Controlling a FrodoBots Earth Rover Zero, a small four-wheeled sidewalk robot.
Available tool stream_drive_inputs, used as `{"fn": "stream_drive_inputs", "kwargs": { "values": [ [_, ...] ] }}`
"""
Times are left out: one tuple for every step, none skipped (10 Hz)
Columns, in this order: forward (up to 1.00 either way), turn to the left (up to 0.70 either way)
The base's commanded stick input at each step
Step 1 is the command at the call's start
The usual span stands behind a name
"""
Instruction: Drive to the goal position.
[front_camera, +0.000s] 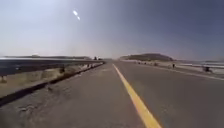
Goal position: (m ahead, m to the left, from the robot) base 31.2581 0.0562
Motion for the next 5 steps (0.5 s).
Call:
{"fn": "stream_drive_inputs", "kwargs": {
  "values": [
    [0.50, 0.00],
    [0.50, 0.00],
    [0.50, 0.00],
    [0.50, 0.00],
    [0.50, 0.00]
  ]
}}
